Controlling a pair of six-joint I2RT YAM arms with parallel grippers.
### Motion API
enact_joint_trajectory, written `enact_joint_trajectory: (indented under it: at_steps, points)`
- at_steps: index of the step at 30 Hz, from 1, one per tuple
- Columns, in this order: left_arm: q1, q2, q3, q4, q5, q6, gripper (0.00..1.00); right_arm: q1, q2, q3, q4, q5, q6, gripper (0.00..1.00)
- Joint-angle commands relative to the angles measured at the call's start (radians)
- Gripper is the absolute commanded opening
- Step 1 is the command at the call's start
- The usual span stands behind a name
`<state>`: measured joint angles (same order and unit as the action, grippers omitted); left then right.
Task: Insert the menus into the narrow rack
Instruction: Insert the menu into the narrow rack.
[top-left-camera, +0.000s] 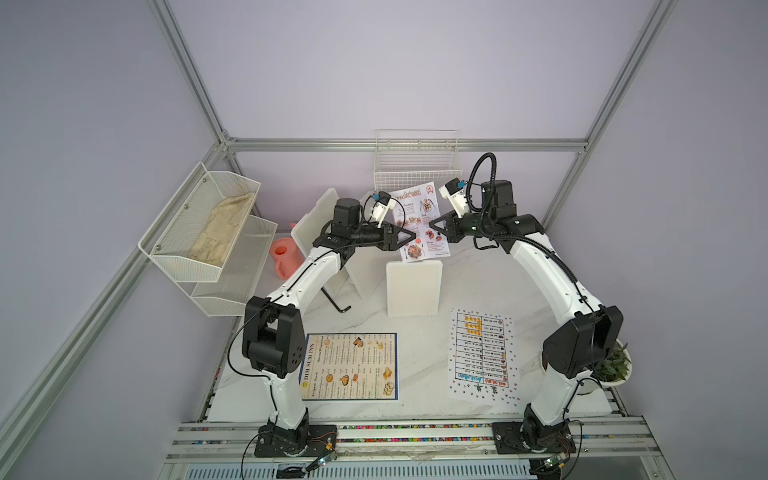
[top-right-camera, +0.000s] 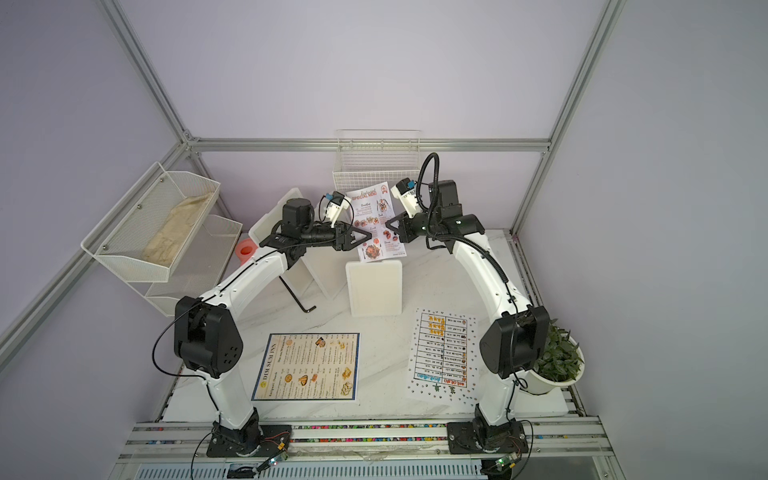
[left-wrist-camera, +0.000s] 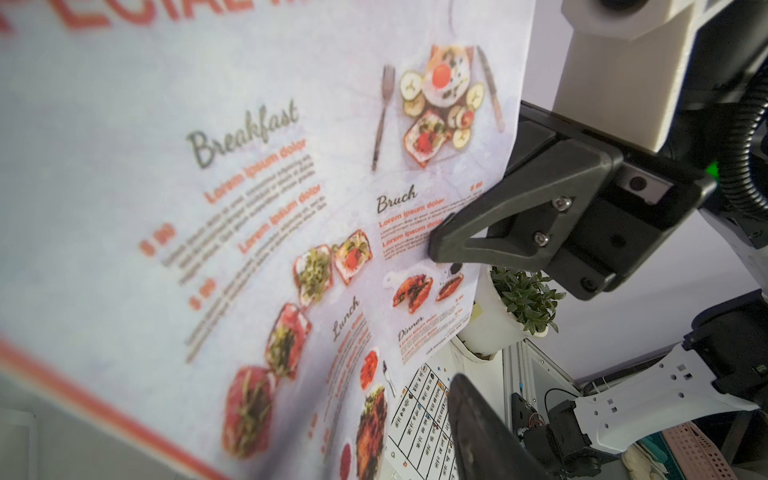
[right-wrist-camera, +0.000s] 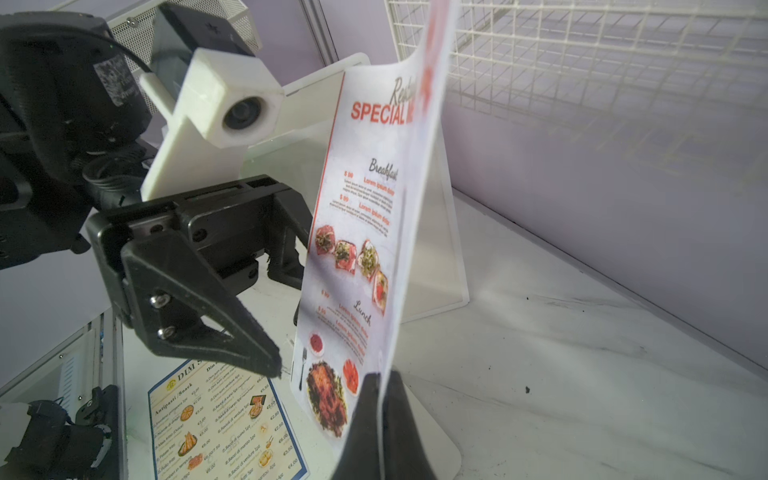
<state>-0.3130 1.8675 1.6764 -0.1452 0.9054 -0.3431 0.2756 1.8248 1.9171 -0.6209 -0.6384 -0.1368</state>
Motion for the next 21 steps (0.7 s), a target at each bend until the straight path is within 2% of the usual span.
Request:
enact_joint_trajectory:
  at_steps: [1, 6, 9, 15, 21]
  points:
    - [0.006, 0.005, 0.048, 0.046, 0.017, -0.011, 0.60, -0.007, 0.002, 0.022, -0.013, 0.000, -0.056, 0.00]
    - [0.011, 0.015, 0.051, 0.061, -0.003, -0.032, 0.60, -0.012, 0.008, 0.017, 0.011, -0.021, -0.048, 0.00]
    - [0.016, 0.006, 0.046, 0.105, -0.007, -0.069, 0.59, -0.019, 0.003, -0.007, 0.067, -0.062, 0.006, 0.00]
    - [0.028, -0.024, 0.039, 0.174, -0.014, -0.122, 0.59, -0.023, -0.062, -0.171, 0.354, -0.167, 0.188, 0.00]
    - [0.035, -0.040, 0.025, 0.184, -0.017, -0.133, 0.59, -0.029, -0.084, -0.268, 0.497, -0.153, 0.259, 0.00]
